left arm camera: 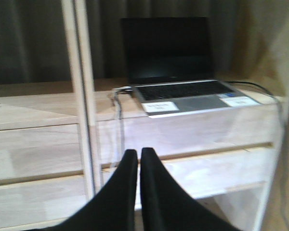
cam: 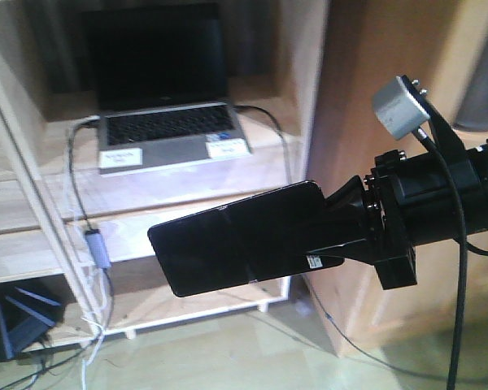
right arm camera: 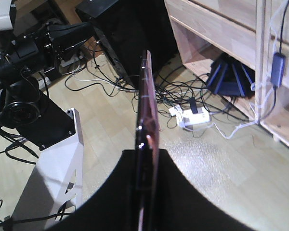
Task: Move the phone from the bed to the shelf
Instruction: 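Drive up to the shelf unit with the grey laptop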
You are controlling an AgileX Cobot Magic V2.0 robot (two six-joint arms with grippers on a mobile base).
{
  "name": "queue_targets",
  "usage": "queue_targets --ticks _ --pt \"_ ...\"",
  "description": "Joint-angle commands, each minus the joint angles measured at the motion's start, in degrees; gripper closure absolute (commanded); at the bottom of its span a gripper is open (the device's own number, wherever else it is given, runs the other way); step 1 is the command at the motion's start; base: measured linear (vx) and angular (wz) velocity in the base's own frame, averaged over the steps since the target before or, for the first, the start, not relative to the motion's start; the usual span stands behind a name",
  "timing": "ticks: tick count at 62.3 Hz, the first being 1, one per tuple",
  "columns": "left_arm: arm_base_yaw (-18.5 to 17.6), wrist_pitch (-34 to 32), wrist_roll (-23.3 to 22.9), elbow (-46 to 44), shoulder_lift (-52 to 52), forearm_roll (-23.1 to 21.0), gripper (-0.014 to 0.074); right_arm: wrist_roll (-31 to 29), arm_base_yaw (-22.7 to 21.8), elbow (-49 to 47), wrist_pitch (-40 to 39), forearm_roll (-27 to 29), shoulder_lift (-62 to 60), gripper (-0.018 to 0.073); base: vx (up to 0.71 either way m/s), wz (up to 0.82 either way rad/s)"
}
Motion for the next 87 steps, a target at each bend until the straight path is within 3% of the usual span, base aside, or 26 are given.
queue_targets --ticks 1,41,87 --pt "-0.2 -4.1 -0.3 -1.2 -0.8 -0.5 0.0595 0.0 0.0 -1.6 4.1 5.0 -1.6 0.0562 0.33 0.4" --pt "-0.2 -4.1 -0.3 -1.2 -0.8 -0.5 0.0595 0.0 0.0 -1.6 4.1 5.0 -1.6 0.0562 0.27 0.27" --pt "-0.2 -4.1 -0.3 -1.2 -0.8 -0.5 0.0595 0.0 0.0 -1.6 4.1 5.0 -1.6 0.0562 0.17 -0.01"
